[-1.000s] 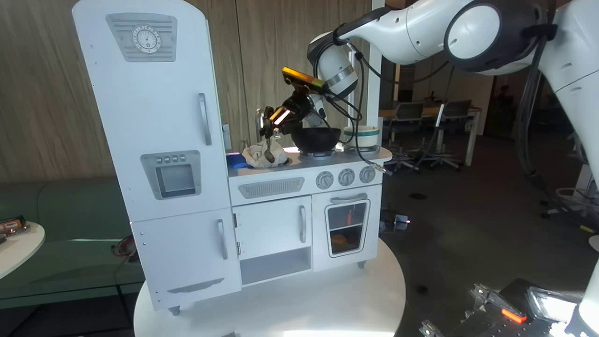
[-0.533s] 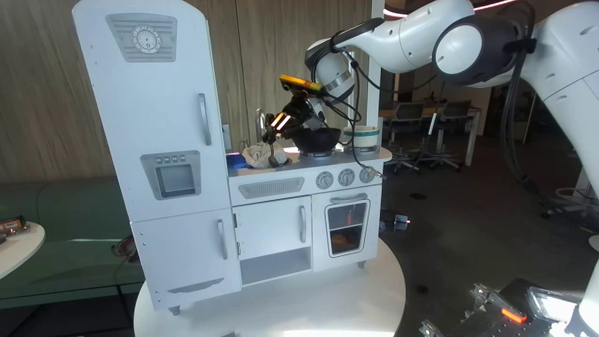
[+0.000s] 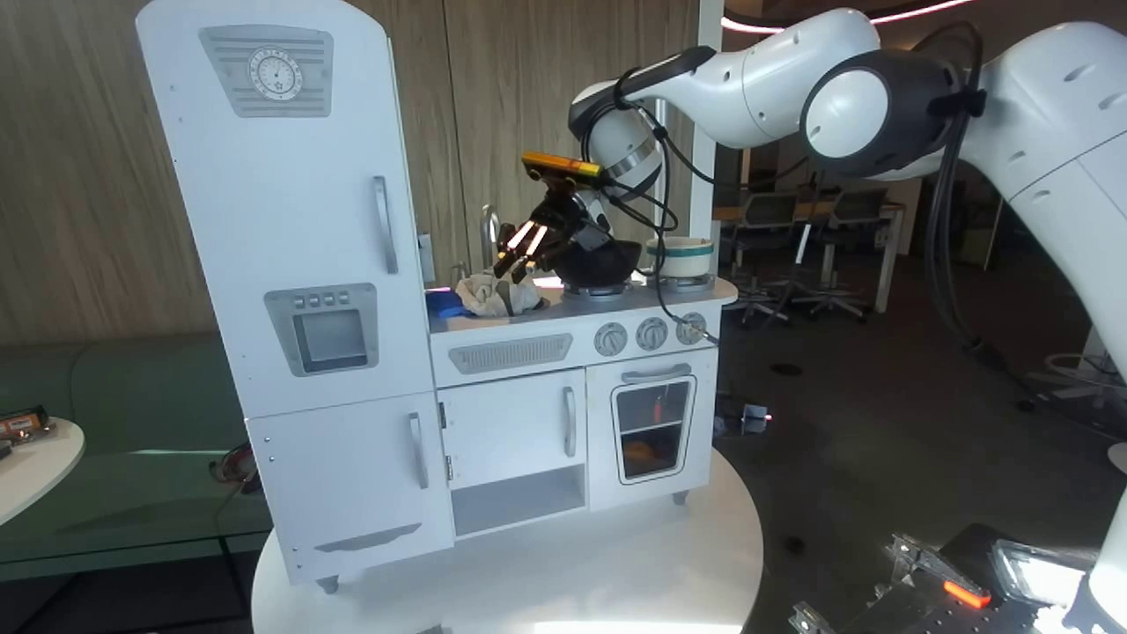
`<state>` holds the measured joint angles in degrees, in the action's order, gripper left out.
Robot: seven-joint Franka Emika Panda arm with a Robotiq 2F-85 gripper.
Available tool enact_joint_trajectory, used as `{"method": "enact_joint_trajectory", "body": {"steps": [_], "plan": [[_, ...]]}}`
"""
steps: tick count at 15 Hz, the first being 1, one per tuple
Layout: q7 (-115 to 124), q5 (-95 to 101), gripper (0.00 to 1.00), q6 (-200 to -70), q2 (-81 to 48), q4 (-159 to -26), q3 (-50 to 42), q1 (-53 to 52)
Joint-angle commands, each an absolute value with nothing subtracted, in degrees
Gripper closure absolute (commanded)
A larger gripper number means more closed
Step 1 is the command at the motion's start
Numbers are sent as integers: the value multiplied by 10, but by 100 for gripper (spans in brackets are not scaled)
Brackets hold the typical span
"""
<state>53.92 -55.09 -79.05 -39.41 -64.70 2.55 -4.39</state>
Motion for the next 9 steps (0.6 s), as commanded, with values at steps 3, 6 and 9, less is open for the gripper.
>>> {"method": "enact_joint_trajectory", "body": {"steps": [3, 6, 9], "plan": [[566, -493, 19, -774, -372, -593, 29, -64], [575, -426, 0, -773, -337, -573, 23, -86], [589, -348, 0, -769, -281, -570, 13, -116]]}}
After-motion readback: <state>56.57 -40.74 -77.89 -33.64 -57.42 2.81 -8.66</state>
